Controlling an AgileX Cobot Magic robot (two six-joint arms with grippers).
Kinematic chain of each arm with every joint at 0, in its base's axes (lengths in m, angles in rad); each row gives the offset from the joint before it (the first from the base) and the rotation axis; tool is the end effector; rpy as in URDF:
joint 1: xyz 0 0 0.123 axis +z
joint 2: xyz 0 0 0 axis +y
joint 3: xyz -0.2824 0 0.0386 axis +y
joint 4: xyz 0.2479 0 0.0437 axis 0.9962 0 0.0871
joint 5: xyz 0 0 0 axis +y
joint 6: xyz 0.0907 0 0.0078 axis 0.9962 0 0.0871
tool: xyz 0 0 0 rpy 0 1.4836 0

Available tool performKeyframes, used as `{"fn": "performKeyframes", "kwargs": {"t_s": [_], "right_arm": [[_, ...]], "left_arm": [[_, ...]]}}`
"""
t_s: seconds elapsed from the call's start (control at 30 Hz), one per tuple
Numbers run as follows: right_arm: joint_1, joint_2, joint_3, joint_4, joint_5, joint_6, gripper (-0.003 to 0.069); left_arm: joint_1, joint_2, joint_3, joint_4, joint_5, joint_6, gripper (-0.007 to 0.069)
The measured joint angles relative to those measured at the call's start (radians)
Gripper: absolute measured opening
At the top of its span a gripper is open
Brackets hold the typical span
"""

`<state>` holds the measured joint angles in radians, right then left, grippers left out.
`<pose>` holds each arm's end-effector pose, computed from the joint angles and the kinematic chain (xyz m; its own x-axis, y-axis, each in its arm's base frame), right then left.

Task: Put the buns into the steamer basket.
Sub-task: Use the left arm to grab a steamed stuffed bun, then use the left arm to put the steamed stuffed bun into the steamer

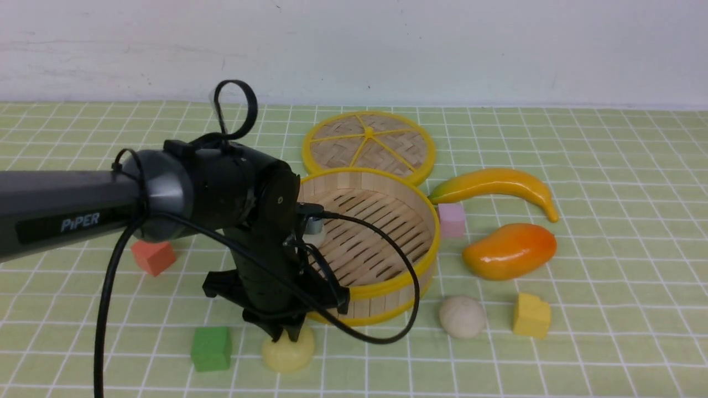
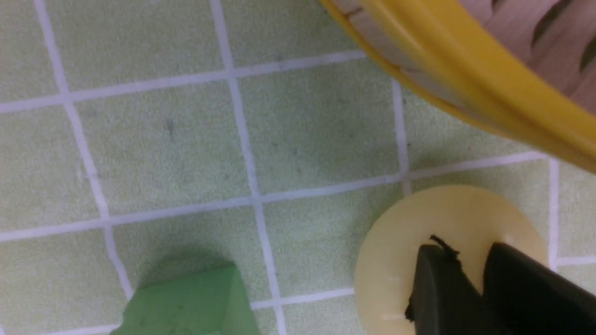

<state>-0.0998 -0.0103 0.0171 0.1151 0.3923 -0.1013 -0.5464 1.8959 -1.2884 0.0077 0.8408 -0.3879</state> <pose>0.0521 -0.0012 0.1729 -0.3028 0.0355 -0.9524 0.0595 0.9981 0.0183 0.3199 -0.1939 0.1836 -0.9689 0.1521 -0.1952 0.1689 0.9830 -0.0725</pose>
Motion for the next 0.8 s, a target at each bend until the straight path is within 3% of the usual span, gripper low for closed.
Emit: {"fn": "performKeyframes", "kwargs": {"t_s": [0.23,0.57,0.8], "right_arm": [[0.000,0.000,0.000,0.000,0.000,0.000,0.0241],[0.000,0.000,0.000,0.000,0.000,0.000,0.0241],[0.000,0.000,0.000,0.000,0.000,0.000,0.0241]], "left_arm": [[0.000,-0.009,-0.006,0.000,0.018,-0.001,-0.0013],[0.000,-0.067,-0.152,-0.002,0.181,0.020,-0.0013],[0.000,-0.085,-0.296,-0.017,0.164,0.023,-0.0013]]}}
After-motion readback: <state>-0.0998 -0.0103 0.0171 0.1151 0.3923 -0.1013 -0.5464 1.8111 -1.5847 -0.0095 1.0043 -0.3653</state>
